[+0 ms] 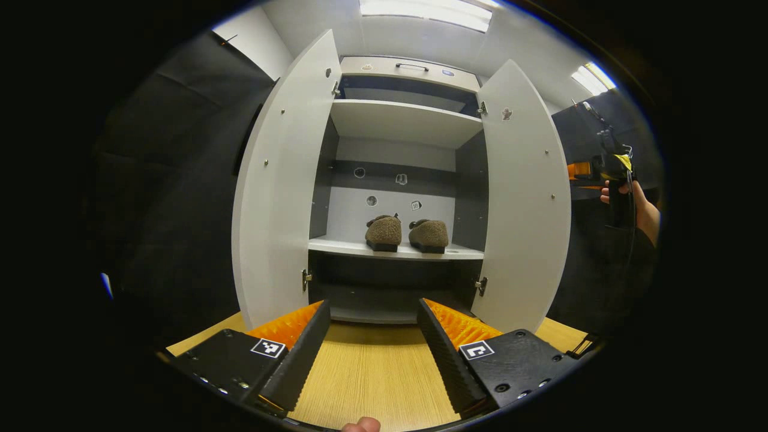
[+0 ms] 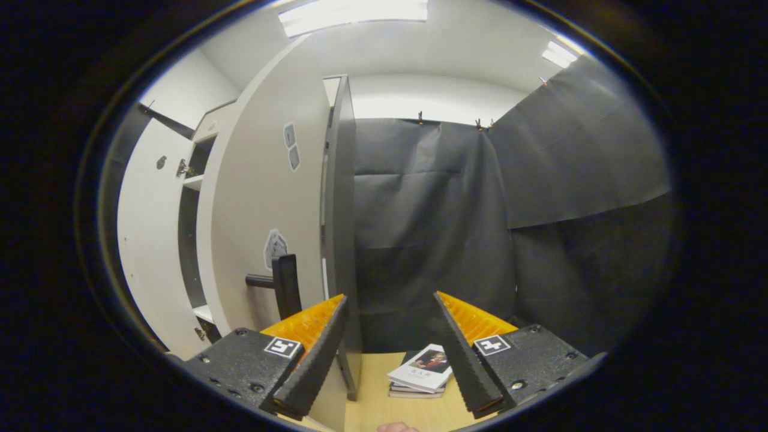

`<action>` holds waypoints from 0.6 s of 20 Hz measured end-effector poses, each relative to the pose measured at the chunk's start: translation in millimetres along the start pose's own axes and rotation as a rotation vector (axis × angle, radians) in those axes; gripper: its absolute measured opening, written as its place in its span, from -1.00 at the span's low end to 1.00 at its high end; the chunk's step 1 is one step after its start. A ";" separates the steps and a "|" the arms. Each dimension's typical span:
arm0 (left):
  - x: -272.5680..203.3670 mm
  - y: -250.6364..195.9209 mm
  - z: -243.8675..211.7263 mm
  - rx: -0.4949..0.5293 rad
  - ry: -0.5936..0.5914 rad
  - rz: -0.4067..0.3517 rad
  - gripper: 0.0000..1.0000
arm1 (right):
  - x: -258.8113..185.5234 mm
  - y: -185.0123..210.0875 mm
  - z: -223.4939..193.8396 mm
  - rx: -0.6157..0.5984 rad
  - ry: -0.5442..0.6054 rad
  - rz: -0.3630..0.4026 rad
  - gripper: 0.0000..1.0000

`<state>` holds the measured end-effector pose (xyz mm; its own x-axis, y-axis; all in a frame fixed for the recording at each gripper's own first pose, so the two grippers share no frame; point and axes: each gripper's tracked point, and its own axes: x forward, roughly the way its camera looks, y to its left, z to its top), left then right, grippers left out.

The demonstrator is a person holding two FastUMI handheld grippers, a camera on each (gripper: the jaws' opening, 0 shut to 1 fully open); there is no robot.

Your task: Grab one shoe with the right hand and put it into the shoe cabinet, grab the other shoe with the left hand and put it into the shoe cabinet; then close the right door with the right hand and the left door with the left hand.

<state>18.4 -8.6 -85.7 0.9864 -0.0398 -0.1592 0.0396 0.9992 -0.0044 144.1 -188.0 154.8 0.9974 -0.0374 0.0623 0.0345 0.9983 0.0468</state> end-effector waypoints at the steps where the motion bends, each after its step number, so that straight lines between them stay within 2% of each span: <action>1: 0.6 -1.3 0.1 0.000 -0.002 -0.004 0.79 | -0.1 3.4 0.4 0.001 -0.001 0.005 0.80; 2: 0.4 -2.8 1.1 0.001 -0.003 -0.006 0.79 | -2.5 9.5 0.1 -0.009 -0.001 0.020 0.70; 3: 0.6 -3.5 1.8 0.003 -0.007 -0.008 0.79 | -3.6 18.3 1.3 -0.019 -0.009 0.037 0.79; 7: 0.6 -5.1 2.3 0.004 -0.009 -0.017 0.80 | -6.5 67.2 -1.7 -0.066 -0.010 0.124 0.79; 12: -5.6 11.2 0.9 0.011 -0.001 0.019 0.80 | 3.7 124.0 -6.5 -0.065 -0.025 0.204 0.79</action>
<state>13.5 2.8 -84.0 0.9873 -0.0211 -0.1577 0.0229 0.9997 0.0093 152.4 -64.0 154.4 0.9822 0.1652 0.0890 -0.1629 0.9861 -0.0335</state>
